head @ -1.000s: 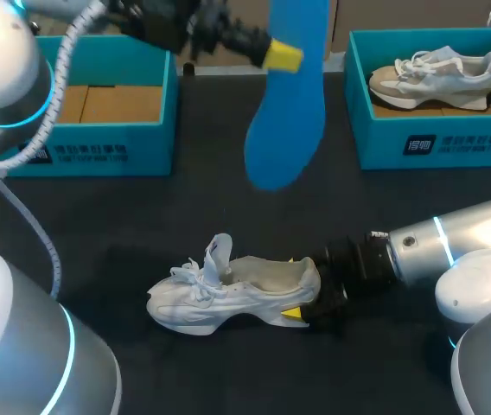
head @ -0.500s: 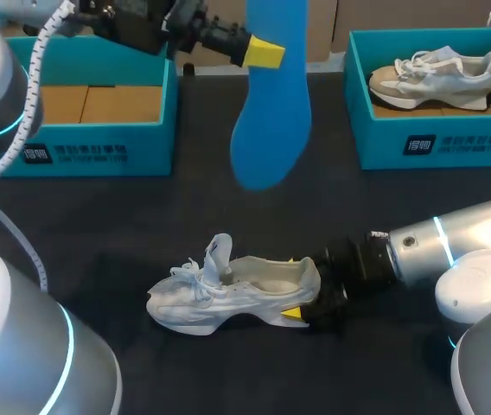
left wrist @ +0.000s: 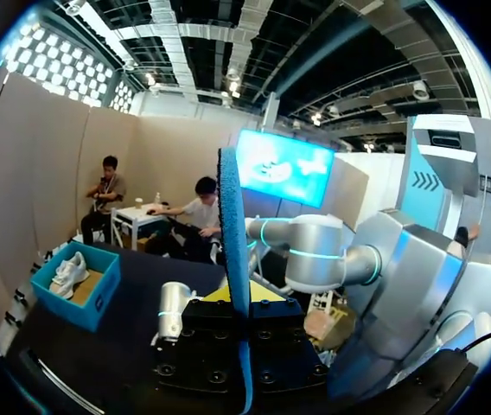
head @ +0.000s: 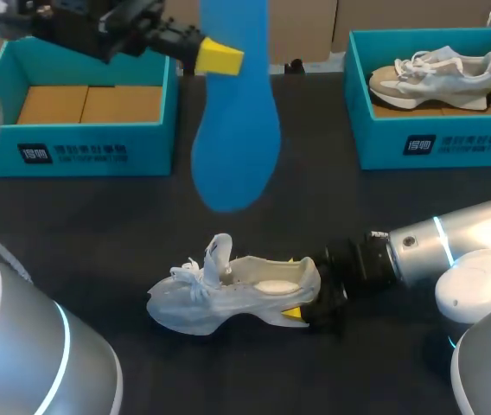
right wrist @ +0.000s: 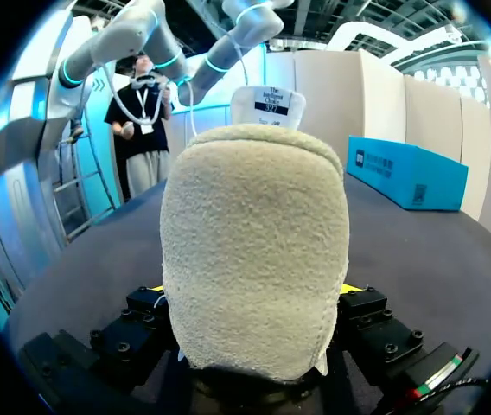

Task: Take the shoe out of the shoebox, open the shoe tongue, remove and reinsert the insole, then place the shoe into the shoebox

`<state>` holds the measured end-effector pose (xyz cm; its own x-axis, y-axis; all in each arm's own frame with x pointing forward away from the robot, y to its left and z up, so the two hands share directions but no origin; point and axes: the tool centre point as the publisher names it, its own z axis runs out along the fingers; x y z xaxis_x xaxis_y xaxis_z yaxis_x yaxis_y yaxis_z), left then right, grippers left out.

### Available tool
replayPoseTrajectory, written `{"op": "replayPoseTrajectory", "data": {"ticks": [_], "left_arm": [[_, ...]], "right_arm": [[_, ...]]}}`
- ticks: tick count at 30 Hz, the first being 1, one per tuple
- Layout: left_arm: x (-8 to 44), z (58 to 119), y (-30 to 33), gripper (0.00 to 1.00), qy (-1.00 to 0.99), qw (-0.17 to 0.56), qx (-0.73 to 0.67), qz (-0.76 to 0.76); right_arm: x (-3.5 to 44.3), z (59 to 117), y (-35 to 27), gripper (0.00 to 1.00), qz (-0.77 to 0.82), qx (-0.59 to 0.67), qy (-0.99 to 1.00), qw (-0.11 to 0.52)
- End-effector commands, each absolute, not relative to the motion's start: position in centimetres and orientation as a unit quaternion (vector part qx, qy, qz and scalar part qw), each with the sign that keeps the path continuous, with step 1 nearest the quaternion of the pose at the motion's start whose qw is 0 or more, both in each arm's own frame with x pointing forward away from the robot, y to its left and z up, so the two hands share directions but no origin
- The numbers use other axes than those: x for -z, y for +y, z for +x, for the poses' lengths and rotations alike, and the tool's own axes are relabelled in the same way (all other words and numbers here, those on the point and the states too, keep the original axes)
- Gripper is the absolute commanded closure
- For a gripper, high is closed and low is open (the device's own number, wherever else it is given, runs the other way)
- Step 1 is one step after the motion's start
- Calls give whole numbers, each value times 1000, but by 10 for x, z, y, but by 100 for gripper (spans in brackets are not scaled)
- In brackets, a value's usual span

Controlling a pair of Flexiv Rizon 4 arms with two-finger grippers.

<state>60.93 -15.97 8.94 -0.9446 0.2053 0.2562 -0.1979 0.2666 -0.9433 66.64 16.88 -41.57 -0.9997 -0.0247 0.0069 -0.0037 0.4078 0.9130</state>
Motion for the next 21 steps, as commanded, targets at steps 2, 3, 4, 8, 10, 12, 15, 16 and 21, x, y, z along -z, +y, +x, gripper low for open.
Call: {"op": "replayPoseTrajectory", "data": {"ticks": [2,3,4,8,10,12,15,16,21], "left_arm": [[-85,592,-141,100,-774,163,-611,8],[-86,592,-140,100,-772,167,-614,11],[-86,592,-140,100,-773,162,-613,16],[-87,589,-142,100,-772,174,-611,25],[-88,586,-143,100,-773,170,-611,23],[-90,583,-142,100,-771,180,-611,21],[-90,581,-141,100,-770,186,-610,19],[-90,580,-141,100,-770,188,-609,17],[-90,579,-140,100,-769,201,-607,17]], "right_arm": [[415,665,170,100,8,542,-841,9],[415,665,170,100,8,542,-841,9],[415,665,170,100,8,542,-841,9],[415,665,170,100,8,542,-841,9],[415,665,170,100,8,542,-841,9],[415,665,170,100,8,542,-841,9],[415,665,170,100,8,542,-841,9],[415,665,170,100,8,542,-841,9],[415,665,170,100,8,542,-841,9]]}}
